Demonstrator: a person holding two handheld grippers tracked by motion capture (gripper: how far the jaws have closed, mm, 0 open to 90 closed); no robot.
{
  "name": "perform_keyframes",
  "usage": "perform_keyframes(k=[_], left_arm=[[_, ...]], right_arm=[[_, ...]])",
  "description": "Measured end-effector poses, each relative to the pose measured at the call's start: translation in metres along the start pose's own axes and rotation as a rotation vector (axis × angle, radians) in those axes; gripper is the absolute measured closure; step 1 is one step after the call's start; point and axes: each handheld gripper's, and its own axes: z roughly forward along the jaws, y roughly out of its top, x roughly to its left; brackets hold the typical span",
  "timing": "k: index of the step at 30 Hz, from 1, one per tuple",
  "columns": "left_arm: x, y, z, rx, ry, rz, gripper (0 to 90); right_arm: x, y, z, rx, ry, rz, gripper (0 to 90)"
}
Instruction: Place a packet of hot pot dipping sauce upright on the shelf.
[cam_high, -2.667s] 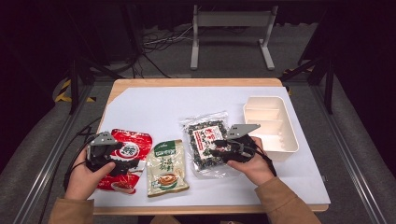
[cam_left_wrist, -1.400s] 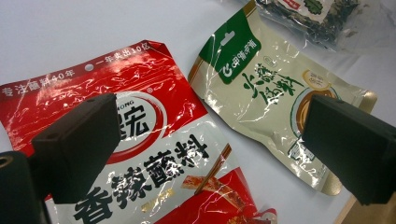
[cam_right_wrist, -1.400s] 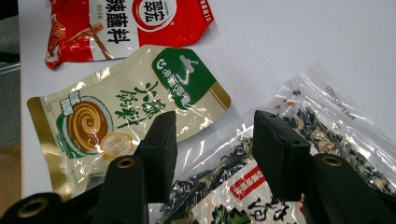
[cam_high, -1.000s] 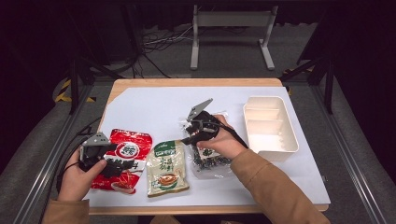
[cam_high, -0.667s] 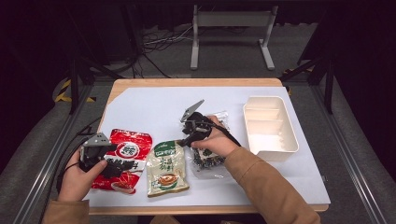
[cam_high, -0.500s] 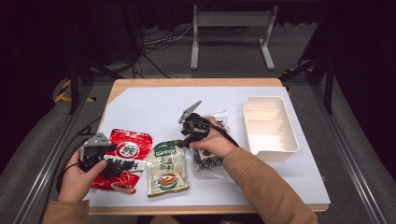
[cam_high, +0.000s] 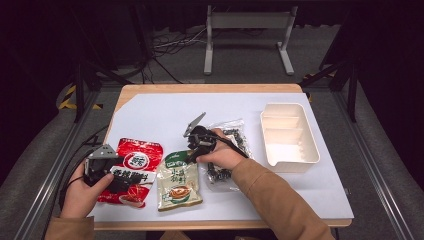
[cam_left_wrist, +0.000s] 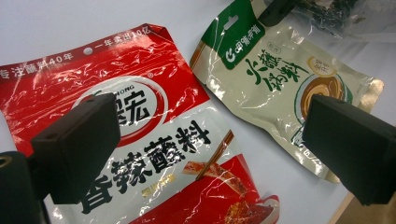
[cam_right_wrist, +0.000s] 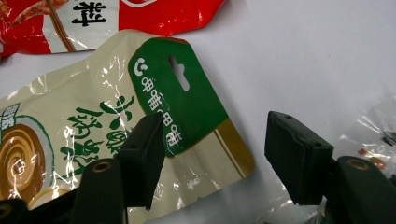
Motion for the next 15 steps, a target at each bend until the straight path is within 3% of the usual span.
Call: perform_keyframes(k=[7,15], left_arm=[[0.001,-0.002,-0.001,0.002,0.006,0.001,4.9],[0.001,-0.001,-0.001,0.001,0.0,-0.002,4.9]], right_arm=[[0.001,0.005,0.01,0.02,0.035,-0.034,34.8],[0.002,0.006,0.016,0.069,0.054,-0.028,36.6]])
